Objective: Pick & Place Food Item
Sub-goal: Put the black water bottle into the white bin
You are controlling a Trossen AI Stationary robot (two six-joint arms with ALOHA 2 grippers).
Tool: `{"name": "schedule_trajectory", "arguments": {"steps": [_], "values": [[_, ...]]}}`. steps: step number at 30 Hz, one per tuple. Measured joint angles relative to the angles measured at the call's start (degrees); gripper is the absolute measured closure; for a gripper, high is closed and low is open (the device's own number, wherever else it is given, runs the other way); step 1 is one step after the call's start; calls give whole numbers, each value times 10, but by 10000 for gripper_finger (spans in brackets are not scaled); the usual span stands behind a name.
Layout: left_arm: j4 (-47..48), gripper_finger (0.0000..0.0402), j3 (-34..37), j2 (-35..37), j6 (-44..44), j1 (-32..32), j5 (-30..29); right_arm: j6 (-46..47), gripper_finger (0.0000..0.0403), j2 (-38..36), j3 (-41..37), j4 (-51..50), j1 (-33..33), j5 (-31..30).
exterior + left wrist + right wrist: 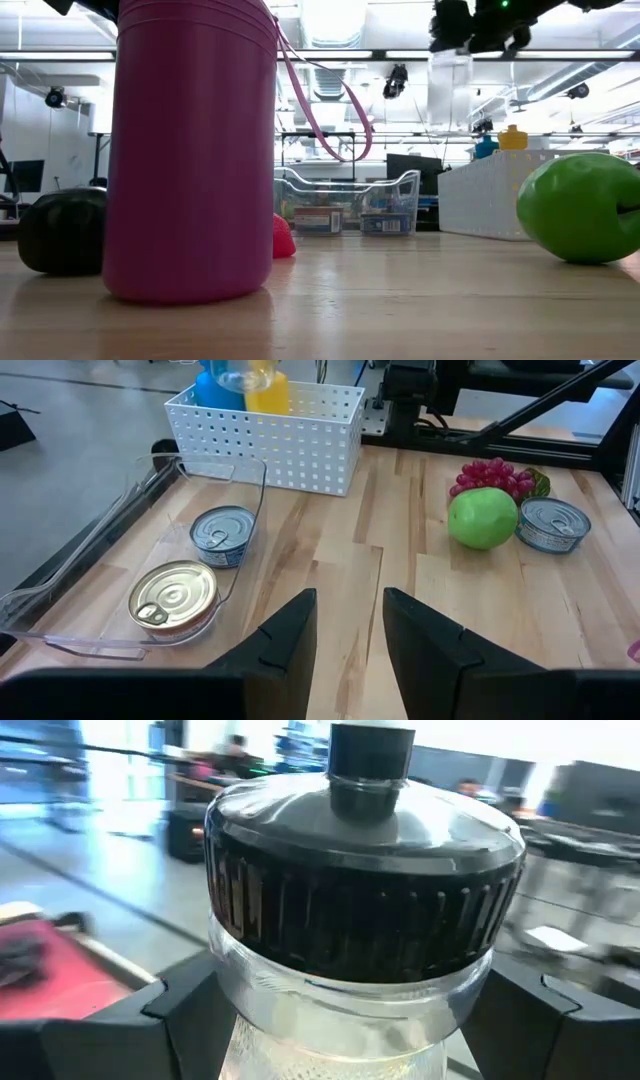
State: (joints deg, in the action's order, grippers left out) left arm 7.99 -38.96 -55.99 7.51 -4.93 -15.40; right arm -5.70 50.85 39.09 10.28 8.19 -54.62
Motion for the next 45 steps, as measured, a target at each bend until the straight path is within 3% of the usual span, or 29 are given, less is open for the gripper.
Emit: {"name": "schedule_trajectory", "arguments": {"steps": [4, 24, 45], "values": [[0, 279, 0, 0, 0, 0, 0, 0, 98, 0, 0, 1, 14, -42], [0, 279, 0, 0, 0, 0, 0, 113, 98, 20, -50, 21, 142, -32], [0, 277, 0, 0, -1, 0, 0, 134, 106, 45, -70, 52, 165, -40]]}}
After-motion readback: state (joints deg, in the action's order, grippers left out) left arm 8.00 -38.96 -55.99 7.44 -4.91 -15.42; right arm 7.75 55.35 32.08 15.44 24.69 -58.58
